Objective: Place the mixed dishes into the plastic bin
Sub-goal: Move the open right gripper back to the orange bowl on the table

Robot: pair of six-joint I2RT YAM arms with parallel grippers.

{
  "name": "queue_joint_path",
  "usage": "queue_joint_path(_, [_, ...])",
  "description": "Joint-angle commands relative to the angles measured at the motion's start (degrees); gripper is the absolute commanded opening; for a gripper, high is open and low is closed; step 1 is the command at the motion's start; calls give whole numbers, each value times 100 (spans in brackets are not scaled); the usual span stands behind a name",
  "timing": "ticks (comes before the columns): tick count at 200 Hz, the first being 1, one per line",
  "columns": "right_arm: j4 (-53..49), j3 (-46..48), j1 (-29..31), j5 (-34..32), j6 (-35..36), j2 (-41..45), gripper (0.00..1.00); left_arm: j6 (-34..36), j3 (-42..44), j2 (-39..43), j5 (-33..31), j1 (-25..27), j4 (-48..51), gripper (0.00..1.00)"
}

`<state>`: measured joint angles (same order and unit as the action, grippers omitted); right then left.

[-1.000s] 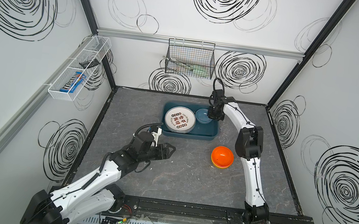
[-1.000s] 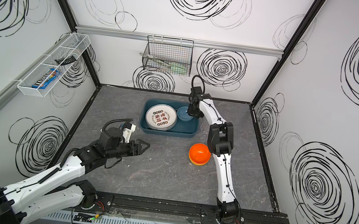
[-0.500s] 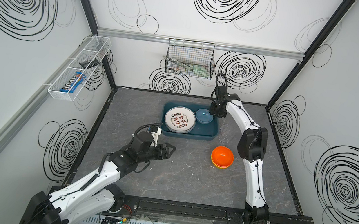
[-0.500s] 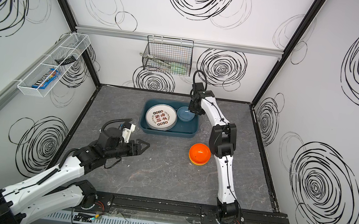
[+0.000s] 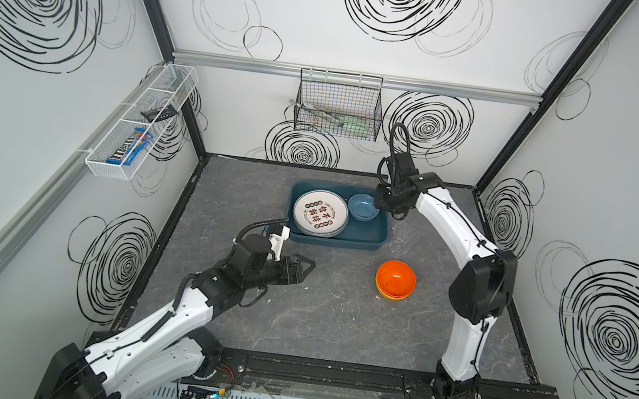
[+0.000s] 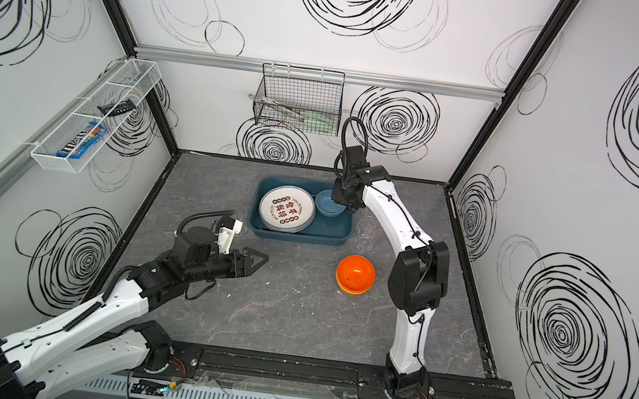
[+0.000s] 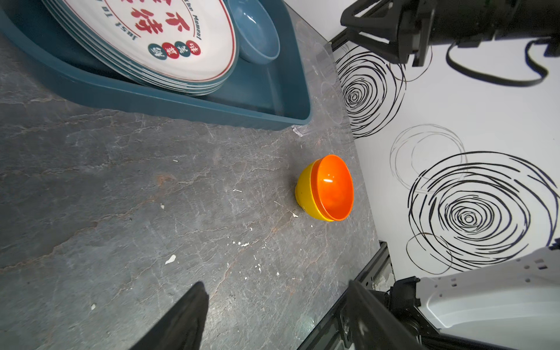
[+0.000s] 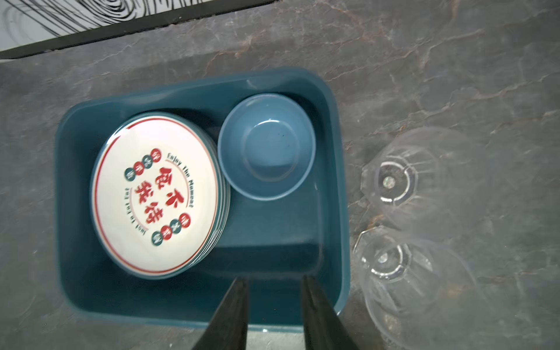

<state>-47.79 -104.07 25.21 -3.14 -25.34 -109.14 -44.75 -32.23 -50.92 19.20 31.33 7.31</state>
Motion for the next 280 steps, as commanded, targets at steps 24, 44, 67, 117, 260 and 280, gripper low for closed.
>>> queue_joint_path(24, [923, 1703, -146, 930, -88, 1346, 37, 248, -230, -227, 170, 65, -313, 77])
queue_joint_path(44, [1053, 2357, -187, 1062, -102, 1846, 37, 271, -311, -379, 197, 181, -344, 77])
queue_joint_path(67, [1054, 3007, -298, 1218, -76, 2381, 38, 400, -504, -592, 160, 367, -298, 79])
queue_joint_path(117, [875, 4189, -681, 1132, -89, 3558, 37, 632, -1026, -1224, 135, 811, -249, 80])
queue_joint_path(260, [407, 5512, -1435, 1008, -287, 4195, 37, 1203, -1998, -2360, -573, 1986, 218, 80])
queue_joint_path(280, [340, 5528, -1449, 1043, -313, 3972, 36, 1191, -1956, -2359, -600, 1982, 188, 80])
